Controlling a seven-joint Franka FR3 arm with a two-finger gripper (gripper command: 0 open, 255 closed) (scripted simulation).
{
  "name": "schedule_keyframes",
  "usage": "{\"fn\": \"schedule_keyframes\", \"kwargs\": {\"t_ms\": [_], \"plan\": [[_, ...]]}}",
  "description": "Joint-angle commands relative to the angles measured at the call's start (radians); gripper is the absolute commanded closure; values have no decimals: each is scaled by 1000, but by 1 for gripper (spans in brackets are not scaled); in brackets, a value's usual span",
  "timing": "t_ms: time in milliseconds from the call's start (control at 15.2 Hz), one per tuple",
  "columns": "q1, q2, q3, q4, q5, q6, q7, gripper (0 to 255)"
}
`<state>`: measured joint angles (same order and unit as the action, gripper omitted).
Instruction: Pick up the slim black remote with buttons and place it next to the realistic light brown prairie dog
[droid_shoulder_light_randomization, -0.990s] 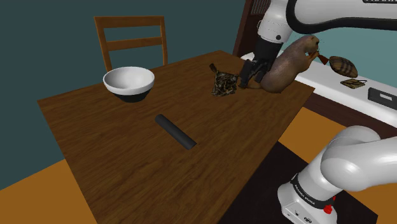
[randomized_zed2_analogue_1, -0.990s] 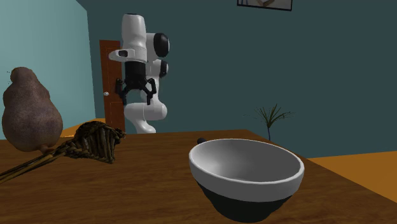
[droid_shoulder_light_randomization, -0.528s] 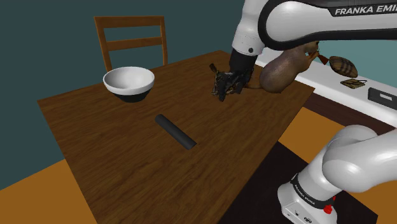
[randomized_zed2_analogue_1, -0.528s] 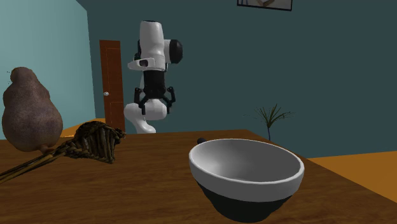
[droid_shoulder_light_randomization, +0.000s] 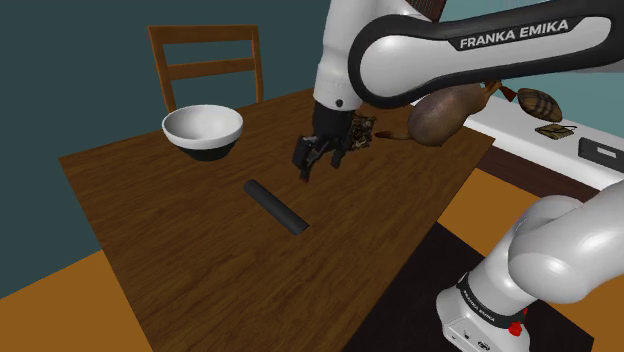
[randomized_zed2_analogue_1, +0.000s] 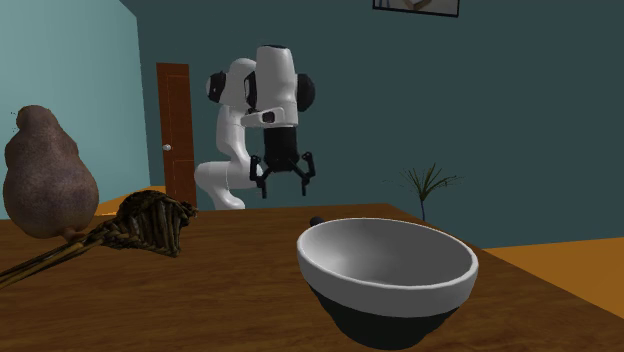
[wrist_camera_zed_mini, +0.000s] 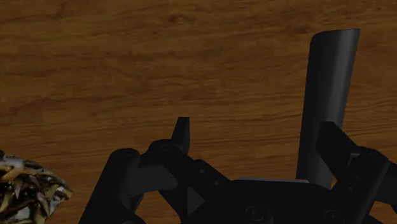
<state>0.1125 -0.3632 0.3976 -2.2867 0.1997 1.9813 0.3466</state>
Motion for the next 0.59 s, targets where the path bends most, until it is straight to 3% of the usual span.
{"fn": "schedule_keyframes", "kwargs": {"t_ms": [0, 330, 528], "plan": [[9, 58, 36, 31, -1, 26, 42, 0], [27, 224, 116, 130, -39, 85, 149, 0], [30, 241, 120, 116, -45, 114, 155, 0]]}}
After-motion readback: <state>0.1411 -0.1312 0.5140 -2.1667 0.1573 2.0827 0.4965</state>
